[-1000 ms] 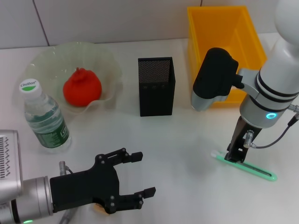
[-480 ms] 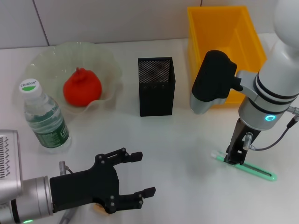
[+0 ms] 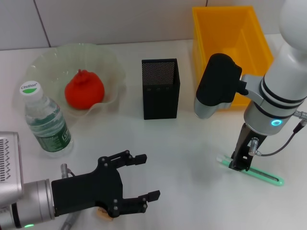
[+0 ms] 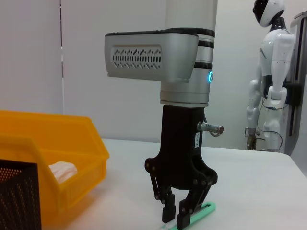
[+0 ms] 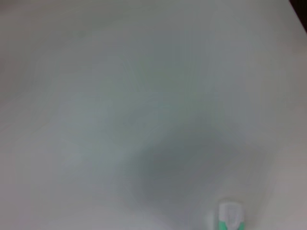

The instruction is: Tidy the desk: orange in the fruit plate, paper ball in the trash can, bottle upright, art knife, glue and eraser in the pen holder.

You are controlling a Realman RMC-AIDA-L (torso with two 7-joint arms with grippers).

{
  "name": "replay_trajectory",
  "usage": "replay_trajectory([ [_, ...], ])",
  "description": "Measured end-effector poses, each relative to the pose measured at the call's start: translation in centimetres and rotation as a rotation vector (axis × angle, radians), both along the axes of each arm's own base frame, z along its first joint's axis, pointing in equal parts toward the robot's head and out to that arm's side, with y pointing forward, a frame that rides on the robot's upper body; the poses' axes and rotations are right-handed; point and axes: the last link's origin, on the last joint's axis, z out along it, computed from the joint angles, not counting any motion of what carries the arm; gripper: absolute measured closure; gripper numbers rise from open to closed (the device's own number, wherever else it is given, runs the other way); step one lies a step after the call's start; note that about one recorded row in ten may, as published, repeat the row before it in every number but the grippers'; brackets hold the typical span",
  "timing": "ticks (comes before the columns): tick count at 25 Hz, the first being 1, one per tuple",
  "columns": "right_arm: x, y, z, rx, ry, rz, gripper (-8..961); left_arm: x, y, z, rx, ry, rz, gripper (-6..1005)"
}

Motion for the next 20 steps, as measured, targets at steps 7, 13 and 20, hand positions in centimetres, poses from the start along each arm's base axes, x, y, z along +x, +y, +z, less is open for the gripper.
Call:
replay_trajectory([
  [7,0.13,0.07,-0.08,0.003,0.0,-0.001,764,0.14,0.12,0.05,0.003,-0.001,-0.006,184],
  [13,0.15,0.1,-0.06,0.005,-0.001,0.0,808,0.11,0.17,0.11,0.005,-0.001,-0.005,185],
  [20,0.23,0.18,-0.09,0.012,-0.002,0.003,883,0.12,0.19,0.14,0.006,-0.001,-0.006,185],
])
